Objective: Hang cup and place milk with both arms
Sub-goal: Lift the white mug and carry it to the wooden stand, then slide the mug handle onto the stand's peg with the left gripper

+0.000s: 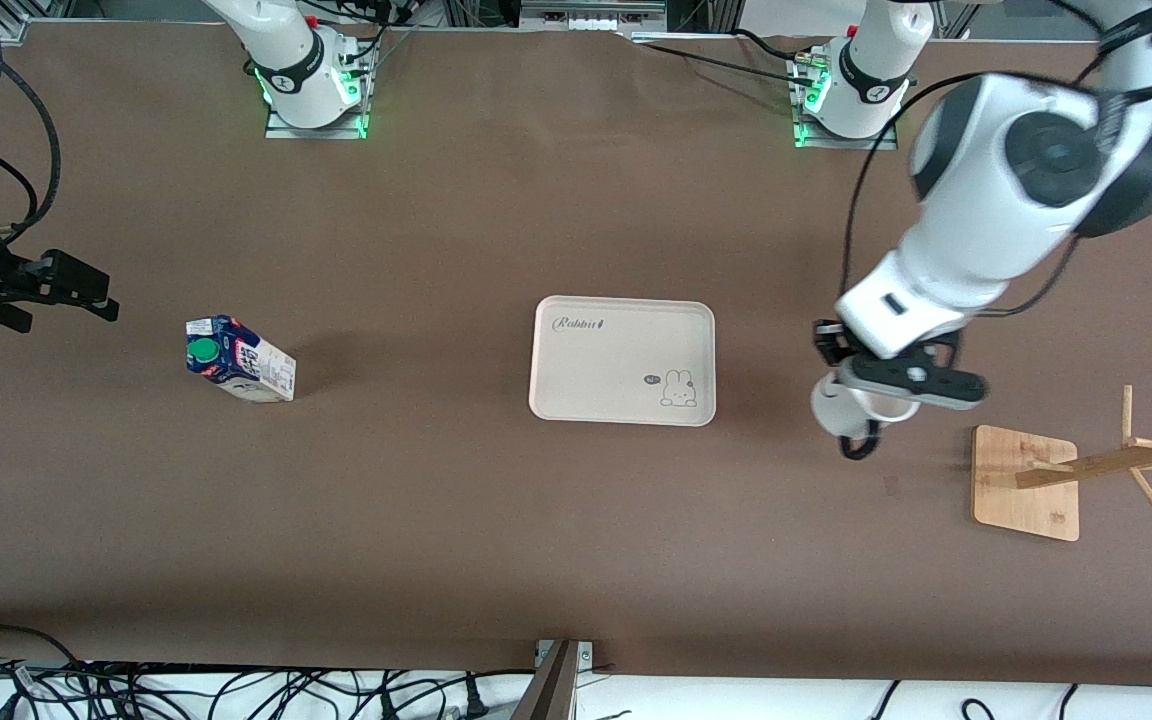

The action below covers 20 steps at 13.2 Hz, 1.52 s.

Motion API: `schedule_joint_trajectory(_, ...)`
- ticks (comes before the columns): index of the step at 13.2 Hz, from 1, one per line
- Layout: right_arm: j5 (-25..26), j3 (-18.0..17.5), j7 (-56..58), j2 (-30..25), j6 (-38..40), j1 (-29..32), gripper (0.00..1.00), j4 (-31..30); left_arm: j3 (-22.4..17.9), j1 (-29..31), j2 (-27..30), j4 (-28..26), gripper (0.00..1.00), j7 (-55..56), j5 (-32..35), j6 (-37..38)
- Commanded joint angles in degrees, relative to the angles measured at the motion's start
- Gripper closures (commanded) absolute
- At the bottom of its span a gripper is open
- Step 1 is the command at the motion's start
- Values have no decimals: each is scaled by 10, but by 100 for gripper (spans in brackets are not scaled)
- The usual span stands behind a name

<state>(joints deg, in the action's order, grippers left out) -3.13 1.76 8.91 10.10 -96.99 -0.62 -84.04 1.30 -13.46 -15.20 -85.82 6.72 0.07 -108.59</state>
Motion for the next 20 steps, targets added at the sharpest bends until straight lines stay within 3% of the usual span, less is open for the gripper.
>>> schedule_joint_trajectory(1,7,0,-9,4,7,-1,0,12,6,43,-8,40,100,-23,11,42)
schedule_joint_trajectory(4,6,-1,-9,4,7,-1,0,12,8,121,-4,42,100,-136,-2,51)
schedule_joint_trajectory(8,6,0,-9,4,7,-1,0,13,7,164,-4,42,100,-152,-2,86)
schedule_joint_trajectory(20,5,-1,-9,4,7,-1,0,13,7,233,-19,41,100,-212,-31,82)
